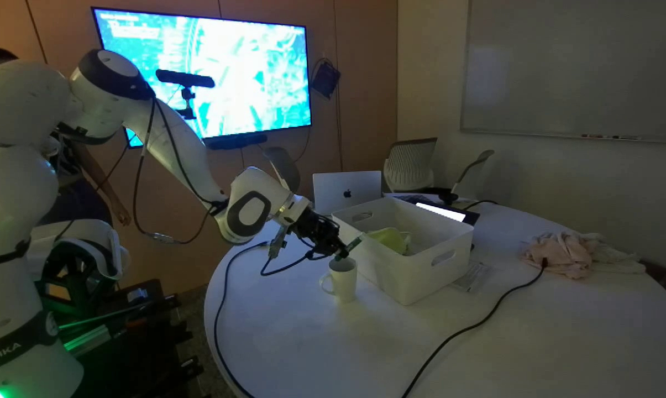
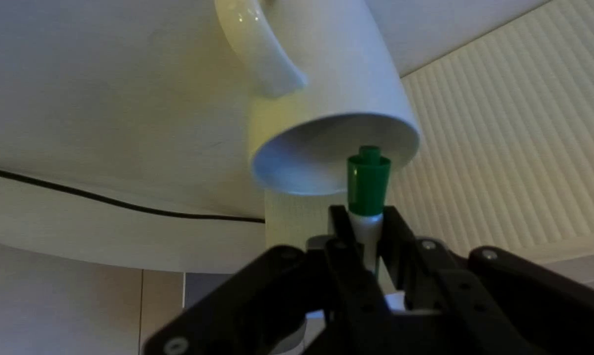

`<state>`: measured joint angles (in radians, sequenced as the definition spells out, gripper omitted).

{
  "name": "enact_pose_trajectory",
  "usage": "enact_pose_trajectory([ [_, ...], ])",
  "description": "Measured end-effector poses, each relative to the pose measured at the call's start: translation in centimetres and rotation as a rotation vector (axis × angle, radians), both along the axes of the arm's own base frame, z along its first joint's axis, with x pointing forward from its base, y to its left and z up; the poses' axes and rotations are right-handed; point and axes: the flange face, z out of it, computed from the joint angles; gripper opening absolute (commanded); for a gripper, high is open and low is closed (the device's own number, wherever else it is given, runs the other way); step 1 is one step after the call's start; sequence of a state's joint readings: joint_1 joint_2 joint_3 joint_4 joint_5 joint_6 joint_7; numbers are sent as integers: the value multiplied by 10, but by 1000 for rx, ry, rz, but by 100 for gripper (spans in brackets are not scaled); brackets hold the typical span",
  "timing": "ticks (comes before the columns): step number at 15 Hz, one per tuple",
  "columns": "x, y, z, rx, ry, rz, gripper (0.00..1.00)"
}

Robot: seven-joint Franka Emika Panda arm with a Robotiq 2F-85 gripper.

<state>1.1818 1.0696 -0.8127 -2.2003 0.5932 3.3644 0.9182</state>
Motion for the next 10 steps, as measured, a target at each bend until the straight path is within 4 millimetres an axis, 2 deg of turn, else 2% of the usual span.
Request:
enact_pose_trajectory([
  [7, -15, 8, -26, -60, -6, 12, 6],
  [8, -16, 8, -28, -66, -15, 6, 45],
  [10, -18, 7, -29, -74, -33, -3, 51],
])
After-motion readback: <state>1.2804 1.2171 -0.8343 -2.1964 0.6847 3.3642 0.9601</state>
